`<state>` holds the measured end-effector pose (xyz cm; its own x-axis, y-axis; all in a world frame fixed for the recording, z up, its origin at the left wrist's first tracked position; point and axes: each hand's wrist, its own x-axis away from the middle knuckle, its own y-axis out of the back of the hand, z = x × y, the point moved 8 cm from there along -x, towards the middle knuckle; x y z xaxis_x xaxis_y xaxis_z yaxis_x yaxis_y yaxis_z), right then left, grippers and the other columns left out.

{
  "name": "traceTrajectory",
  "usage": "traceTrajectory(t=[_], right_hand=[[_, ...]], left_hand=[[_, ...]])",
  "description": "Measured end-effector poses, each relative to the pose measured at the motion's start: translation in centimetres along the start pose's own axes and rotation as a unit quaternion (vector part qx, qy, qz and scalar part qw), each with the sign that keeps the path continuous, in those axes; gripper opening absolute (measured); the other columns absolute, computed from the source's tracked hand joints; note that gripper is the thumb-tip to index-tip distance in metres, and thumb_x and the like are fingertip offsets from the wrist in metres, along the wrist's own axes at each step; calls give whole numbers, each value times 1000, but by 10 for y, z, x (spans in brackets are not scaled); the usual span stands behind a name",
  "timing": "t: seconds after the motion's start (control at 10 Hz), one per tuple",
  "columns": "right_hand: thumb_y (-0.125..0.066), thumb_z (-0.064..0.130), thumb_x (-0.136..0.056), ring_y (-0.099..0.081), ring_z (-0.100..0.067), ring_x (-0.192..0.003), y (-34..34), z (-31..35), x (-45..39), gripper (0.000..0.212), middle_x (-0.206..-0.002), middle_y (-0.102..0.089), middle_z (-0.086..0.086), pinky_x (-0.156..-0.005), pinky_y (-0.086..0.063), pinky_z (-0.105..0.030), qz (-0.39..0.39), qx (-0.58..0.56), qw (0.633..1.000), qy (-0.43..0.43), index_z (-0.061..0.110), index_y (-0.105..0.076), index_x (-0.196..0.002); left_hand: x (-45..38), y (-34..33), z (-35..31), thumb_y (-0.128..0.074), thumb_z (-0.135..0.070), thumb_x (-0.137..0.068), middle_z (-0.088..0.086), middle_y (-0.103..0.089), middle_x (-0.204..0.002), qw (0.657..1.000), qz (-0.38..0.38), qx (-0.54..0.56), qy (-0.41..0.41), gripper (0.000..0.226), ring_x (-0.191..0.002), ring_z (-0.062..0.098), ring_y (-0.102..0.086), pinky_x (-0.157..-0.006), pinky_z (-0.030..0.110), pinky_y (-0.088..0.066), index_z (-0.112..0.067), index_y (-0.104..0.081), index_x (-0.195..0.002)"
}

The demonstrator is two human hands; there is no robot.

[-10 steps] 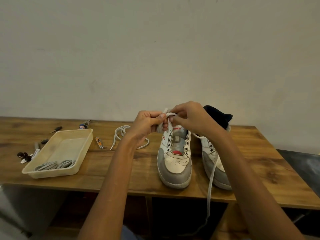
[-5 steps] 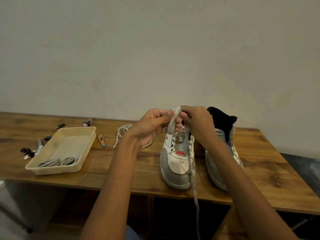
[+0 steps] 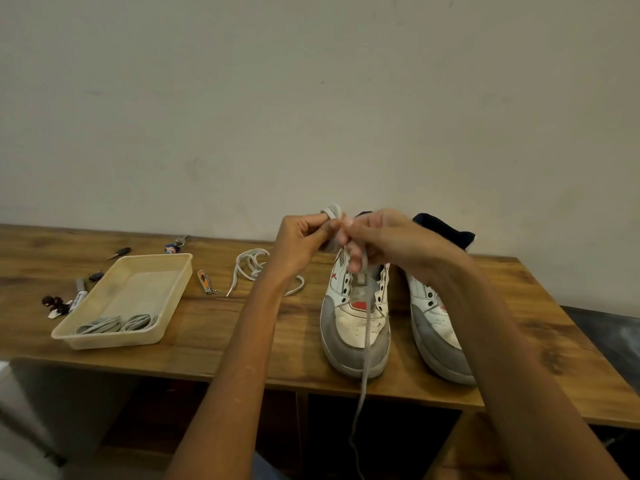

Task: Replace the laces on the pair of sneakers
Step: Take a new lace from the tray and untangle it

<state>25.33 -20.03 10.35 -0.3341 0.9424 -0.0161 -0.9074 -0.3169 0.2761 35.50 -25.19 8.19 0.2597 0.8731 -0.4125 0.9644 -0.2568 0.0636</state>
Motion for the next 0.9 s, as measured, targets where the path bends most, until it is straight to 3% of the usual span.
traceTrajectory(t=[0.1, 0.2, 0.3, 0.4, 0.5, 0.6, 0.7, 0.8, 0.9], right_hand=[[-45, 30, -99, -52, -9, -46, 21, -3, -1, 32, -51, -52, 5, -65, -52, -27, -67, -90, 994, -5, 11, -60, -77], [-47, 29, -98, -48, -7, -42, 29, -4, 3, 31, -50, -49, 5, -55, -53, -22, -89, -137, 986, -18, 9, -60, -78], [-52, 30, -96, -47, -7, -42, 34, -4, 6, 29, -50, -49, 5, -50, -51, -21, -116, -127, 985, -25, 8, -61, -77], [-56, 30, -94, -43, -6, -41, 48, -5, 11, 27, -48, -46, 7, -48, -49, -21, -154, -166, 973, -36, 11, -58, -76], [-57, 30, -92, -36, -2, -37, 72, 0, 22, 25, -47, -41, 10, -46, -44, -18, -207, -274, 939, -12, 14, -54, -74], [-53, 28, -94, -36, -2, -41, 104, 12, 41, 23, -50, -41, 10, -51, -43, -16, -259, -376, 885, 90, 14, -55, -76], [-55, 35, -93, -53, -11, -58, 124, 5, 53, 27, -66, -58, 4, -63, -49, -24, -355, -132, 925, 34, 11, -62, -81], [-60, 33, -89, -62, -30, -90, 125, -3, 50, 30, -98, -67, -12, -75, -45, -35, -405, 442, 787, -146, 5, -65, -100], [-60, 9, -87, -61, -19, -101, 82, 3, 17, 36, -115, -65, -7, -80, -49, -21, -221, 347, 911, -14, 11, -58, -122]], left_hand=[[6, -26, -2, -55, -24, -85, 8, -69, -78, 994, 99, 31, 43, 24, -79, 18, -64, -84, 40, -52, -6, -68, -92], [9, -41, -4, -53, -22, -85, 6, -70, -86, 986, 150, 18, 66, 28, -84, 14, -67, -89, 37, -53, -1, -66, -100], [12, -44, -2, -58, -23, -80, 19, -65, -89, 981, 177, -8, 77, 44, -88, 23, -65, -92, 47, -49, 15, -61, -102], [18, -44, 5, -59, -13, -85, 12, -69, -83, 968, 221, -36, 110, 27, -80, 18, -67, -77, 32, -57, 7, -66, -101], [22, -38, 14, -58, -9, -88, 2, -71, -75, 957, 240, -53, 154, 19, -71, 11, -67, -69, 21, -55, 3, -67, -99], [28, -35, 22, -56, -8, -89, 0, -72, -76, 939, 275, -50, 198, 15, -71, 11, -66, -70, 22, -55, 0, -69, -93], [34, -39, 18, -56, -13, -86, -1, -71, -81, 929, 305, -1, 208, 27, -74, 12, -65, -74, 25, -56, 6, -64, -103], [32, -43, 3, -60, -21, -81, 0, -66, -74, 932, 302, 96, 178, 30, -71, 12, -63, -68, 22, -53, 0, -69, -101], [27, -44, -9, -69, -31, -75, 0, -63, -73, 929, 281, 191, 147, 31, -69, 11, -62, -66, 21, -52, -7, -73, -95]])
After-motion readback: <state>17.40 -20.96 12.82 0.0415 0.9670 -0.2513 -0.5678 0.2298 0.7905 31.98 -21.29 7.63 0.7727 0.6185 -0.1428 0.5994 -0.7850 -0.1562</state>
